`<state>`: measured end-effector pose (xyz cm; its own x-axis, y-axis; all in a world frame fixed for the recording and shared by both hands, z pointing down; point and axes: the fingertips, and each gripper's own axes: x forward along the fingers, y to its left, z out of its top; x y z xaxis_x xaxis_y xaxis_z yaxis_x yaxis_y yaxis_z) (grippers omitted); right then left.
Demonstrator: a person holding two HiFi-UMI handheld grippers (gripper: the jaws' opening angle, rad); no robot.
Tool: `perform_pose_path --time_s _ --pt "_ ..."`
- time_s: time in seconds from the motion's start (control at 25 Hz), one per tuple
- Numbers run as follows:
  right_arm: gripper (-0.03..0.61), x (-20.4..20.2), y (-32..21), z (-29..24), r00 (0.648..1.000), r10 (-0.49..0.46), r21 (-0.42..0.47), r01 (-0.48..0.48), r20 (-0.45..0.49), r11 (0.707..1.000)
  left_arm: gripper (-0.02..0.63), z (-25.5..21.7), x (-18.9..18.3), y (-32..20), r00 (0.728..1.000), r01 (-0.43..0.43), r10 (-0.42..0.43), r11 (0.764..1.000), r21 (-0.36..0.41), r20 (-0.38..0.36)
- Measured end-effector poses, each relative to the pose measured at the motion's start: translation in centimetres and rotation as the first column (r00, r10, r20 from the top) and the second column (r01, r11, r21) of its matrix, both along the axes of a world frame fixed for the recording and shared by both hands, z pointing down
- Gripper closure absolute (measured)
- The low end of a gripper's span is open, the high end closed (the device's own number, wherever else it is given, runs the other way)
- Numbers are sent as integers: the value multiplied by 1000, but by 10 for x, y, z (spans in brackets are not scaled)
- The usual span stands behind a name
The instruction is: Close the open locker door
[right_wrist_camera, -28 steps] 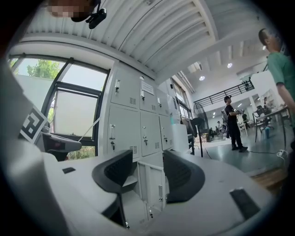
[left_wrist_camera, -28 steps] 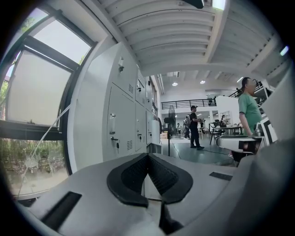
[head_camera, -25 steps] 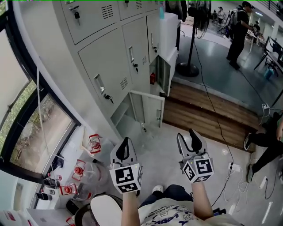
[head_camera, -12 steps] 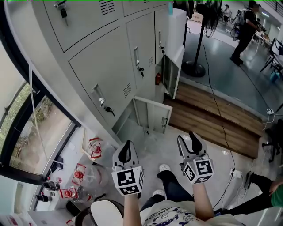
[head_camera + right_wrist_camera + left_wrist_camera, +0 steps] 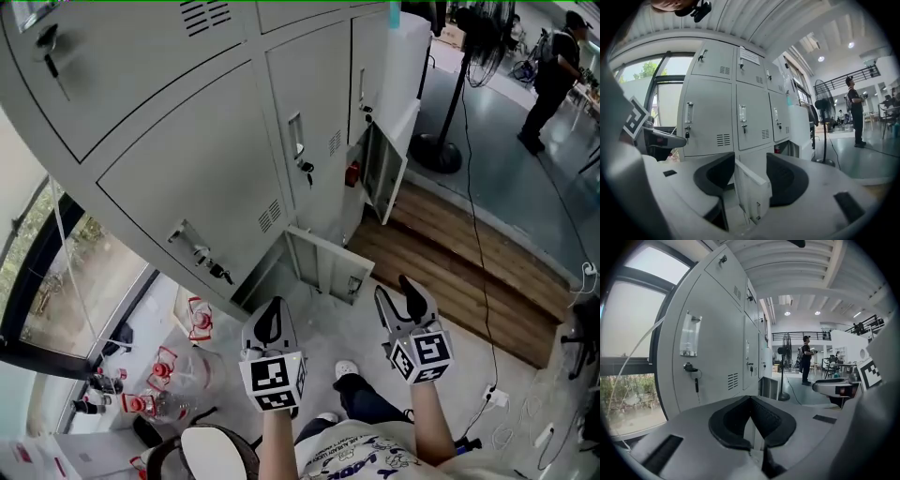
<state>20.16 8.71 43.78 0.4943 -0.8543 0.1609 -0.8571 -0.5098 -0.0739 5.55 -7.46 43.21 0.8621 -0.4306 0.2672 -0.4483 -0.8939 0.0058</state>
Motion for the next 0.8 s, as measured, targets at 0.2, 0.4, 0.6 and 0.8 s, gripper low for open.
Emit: perform_pose_path --time_s 0.2,0.4,0.6,0.8 --pt "367 32 -30 23 995 -95 -34 96 35 995 609 9 37 -13 999 27 -27 1000 -5 27" --pt "366 52 -54 49 983 -173 -80 177 58 981 609 24 58 -29 996 70 -69 997 -16 58" --pt "367 62 -72 78 967 -238 -136 248 87 959 609 38 70 -40 991 104 -101 994 -30 86" --pt "367 61 -78 105 945 -293 -166 315 142 935 609 49 76 -45 986 124 -119 991 -42 113"
